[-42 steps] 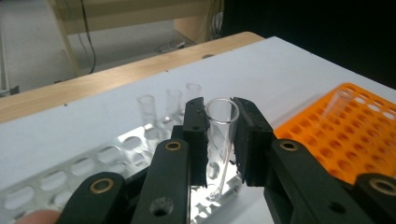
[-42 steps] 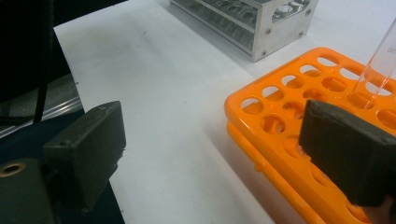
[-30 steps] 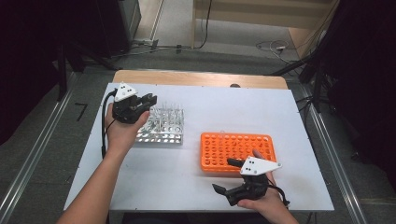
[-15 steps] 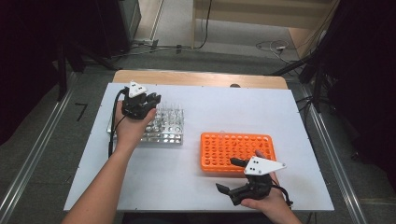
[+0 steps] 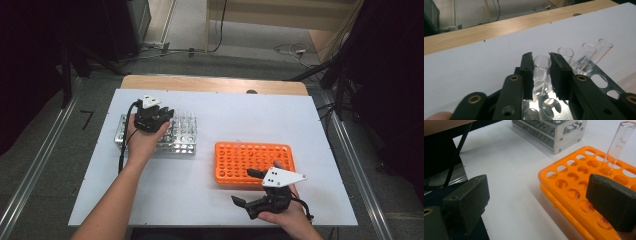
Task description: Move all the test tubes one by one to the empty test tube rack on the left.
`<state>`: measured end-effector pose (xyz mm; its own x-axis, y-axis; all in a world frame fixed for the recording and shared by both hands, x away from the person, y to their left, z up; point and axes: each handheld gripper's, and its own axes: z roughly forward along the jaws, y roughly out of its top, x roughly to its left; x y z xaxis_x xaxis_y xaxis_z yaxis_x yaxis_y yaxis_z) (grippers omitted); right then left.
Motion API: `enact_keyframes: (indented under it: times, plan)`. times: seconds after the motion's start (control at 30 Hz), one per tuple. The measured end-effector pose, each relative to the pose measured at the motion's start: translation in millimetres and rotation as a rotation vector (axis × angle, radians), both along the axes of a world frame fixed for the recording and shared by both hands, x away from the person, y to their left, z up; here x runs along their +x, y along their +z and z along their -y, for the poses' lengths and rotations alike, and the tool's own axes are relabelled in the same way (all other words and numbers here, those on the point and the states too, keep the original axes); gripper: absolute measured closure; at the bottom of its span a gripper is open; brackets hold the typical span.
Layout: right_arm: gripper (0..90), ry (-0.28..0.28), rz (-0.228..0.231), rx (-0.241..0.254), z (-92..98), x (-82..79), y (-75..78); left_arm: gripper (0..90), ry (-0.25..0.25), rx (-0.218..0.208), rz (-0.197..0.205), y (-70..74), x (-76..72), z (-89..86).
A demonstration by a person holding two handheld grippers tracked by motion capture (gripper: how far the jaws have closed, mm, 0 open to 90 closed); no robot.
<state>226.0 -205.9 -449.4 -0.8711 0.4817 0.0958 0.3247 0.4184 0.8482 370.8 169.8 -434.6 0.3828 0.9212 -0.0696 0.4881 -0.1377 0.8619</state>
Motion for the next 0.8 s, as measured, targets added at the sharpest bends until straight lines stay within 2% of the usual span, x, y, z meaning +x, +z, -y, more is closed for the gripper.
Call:
enact_keyframes:
  times: [0.07, 0.2, 0.33, 0.5, 0.57, 0.67, 0.8]
  plan:
    - [4.0, -0.005, -0.006, 0.009, 0.6, 1.6, 0.0, 62.8, 0.0, 0.003, -0.004, 0.2, -1.3, -0.3]
    - [4.3, -0.023, -0.015, 0.014, 1.5, 4.3, -0.6, 49.2, 0.005, -0.086, -0.014, 0.4, -6.9, -7.0]
    - [4.4, -0.04, -0.015, 0.015, 1.3, 8.4, -0.4, 32.1, -0.001, -0.105, -0.021, -0.2, -15.3, -6.6]
    - [6.8, -0.089, -0.012, 0.01, 1.2, 16.4, 3.9, 21.1, -0.04, -0.158, -0.005, 2.5, -33.1, -6.1]
    - [7.0, -0.118, -0.004, -0.022, 0.4, 21.2, 4.9, 16.5, -0.056, -0.178, -0.01, 4.0, -40.9, -3.9]
    - [8.9, -0.136, -0.006, -0.033, 0.5, 29.5, 5.7, 10.7, -0.09, -0.179, -0.002, 6.9, -54.1, 0.7]
    - [9.8, -0.155, -0.005, -0.04, -2.6, 39.6, 5.3, 7.3, -0.139, -0.203, 0.012, 9.8, -71.9, 5.4]
